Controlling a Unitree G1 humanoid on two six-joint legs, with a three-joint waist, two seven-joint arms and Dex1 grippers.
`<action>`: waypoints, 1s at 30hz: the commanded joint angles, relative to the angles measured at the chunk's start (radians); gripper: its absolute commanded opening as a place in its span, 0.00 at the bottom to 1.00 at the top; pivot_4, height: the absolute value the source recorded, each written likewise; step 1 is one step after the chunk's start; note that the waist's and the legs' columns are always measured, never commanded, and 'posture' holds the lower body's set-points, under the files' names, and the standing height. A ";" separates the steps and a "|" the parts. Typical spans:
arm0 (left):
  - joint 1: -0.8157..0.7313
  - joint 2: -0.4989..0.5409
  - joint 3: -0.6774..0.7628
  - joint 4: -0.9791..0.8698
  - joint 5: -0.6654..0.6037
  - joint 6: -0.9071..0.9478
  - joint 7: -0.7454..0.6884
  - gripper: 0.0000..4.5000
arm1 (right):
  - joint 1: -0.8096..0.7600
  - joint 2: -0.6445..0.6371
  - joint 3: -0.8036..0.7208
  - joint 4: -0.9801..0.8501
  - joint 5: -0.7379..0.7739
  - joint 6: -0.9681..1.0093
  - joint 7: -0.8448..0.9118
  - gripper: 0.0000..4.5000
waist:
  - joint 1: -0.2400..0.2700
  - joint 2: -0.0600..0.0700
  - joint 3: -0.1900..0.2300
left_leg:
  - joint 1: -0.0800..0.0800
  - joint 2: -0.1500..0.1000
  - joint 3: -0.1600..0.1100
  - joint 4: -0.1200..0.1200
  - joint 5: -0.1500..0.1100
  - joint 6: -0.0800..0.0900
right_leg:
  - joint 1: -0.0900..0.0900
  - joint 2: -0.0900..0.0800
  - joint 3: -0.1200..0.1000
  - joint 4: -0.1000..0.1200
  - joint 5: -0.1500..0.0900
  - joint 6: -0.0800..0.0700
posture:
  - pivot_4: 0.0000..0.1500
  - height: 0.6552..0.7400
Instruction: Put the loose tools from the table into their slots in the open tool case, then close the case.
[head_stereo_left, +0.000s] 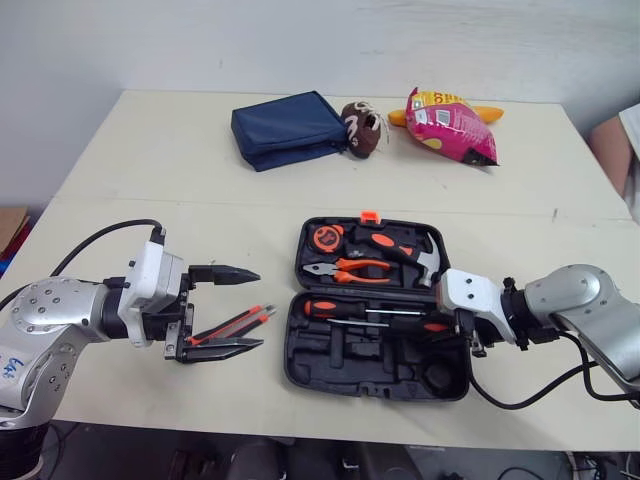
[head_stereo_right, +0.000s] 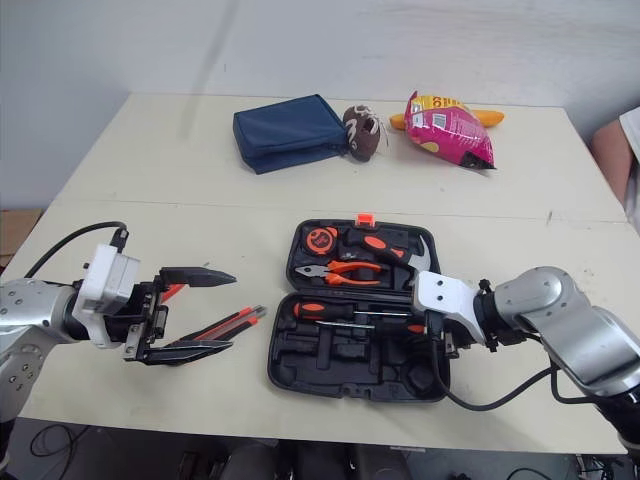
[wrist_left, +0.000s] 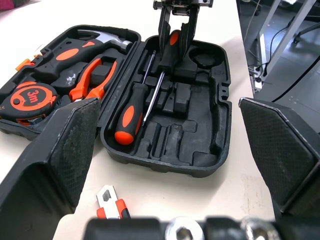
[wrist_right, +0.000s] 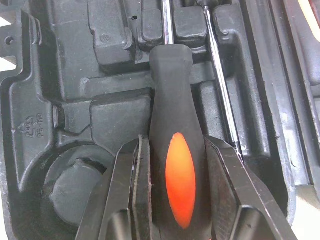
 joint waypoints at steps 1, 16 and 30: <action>-0.005 0.001 0.010 -0.027 -0.006 -0.012 0.007 1.00 | 0.001 0.009 0.013 0.006 -0.006 0.015 0.009 0.23 | 0.000 0.000 0.000 | 0.000 0.000 0.000 0.000 0.000 0.000 | 0.000 0.000 0.000 0.000 0.000 0.000 | 1.00 1.00; 0.043 0.018 0.063 -0.027 -0.019 -0.012 -0.003 1.00 | 0.016 0.020 -0.182 0.124 0.110 -0.210 0.179 1.00 | 0.002 -0.001 0.000 | 0.000 0.000 0.000 0.002 0.000 0.000 | 0.000 0.000 0.000 0.001 0.000 0.000 | 1.00 1.00; -0.003 -0.012 0.006 -0.027 0.002 -0.028 0.022 1.00 | 0.075 0.345 -0.136 0.212 0.092 -0.437 0.084 0.09 | 0.003 -0.003 -0.001 | 0.000 0.000 0.000 0.003 0.000 0.000 | 0.001 0.000 0.000 0.002 0.000 0.000 | 1.00 1.00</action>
